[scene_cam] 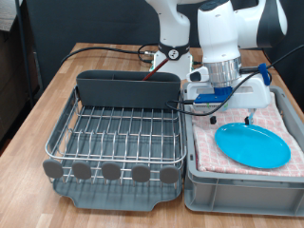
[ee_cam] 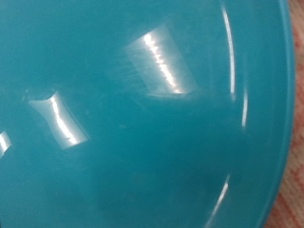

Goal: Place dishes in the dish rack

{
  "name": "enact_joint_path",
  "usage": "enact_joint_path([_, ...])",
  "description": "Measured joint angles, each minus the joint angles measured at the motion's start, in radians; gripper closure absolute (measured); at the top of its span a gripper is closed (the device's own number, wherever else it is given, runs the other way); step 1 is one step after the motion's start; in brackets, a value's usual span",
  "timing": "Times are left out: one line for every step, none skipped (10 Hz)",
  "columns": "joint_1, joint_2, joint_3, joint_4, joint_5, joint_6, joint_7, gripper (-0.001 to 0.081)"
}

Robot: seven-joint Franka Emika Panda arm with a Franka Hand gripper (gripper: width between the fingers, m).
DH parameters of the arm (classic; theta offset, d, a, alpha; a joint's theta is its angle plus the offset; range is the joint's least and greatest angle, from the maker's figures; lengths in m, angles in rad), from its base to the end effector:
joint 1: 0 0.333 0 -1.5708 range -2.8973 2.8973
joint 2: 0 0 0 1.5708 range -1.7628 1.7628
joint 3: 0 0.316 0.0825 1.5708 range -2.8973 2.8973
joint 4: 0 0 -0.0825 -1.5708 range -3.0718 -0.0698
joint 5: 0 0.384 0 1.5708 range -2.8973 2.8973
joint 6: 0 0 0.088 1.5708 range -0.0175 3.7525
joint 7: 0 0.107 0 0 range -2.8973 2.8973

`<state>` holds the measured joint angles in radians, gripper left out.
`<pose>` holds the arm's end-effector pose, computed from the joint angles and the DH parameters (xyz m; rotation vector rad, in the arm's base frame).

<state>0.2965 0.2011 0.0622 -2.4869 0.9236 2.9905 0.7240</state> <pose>0.4662 0.1151 0.2284 -2.2290 1.6334 -0.1193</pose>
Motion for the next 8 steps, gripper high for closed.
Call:
enact_joint_path([-0.007, 0.004, 0.007, 0.006, 0.024, 0.000, -0.030, 0.0004])
enact_joint_path([-0.008, 0.007, 0.007, 0.012, 0.039, 0.000, -0.046, 0.0004])
enact_joint_path([-0.009, 0.012, 0.007, 0.018, 0.043, -0.001, -0.051, 0.0004])
enact_joint_path([-0.009, 0.016, 0.007, 0.022, 0.047, -0.002, -0.054, 0.0004])
enact_joint_path([-0.009, 0.022, 0.007, 0.028, 0.055, -0.003, -0.062, 0.0004])
enact_joint_path([-0.011, 0.028, 0.010, 0.036, 0.074, -0.003, -0.081, 0.0004])
enact_joint_path([-0.016, 0.035, 0.018, 0.045, 0.101, -0.003, -0.109, 0.0004])
enact_joint_path([-0.021, 0.039, 0.024, 0.052, 0.123, -0.003, -0.133, 0.0004])
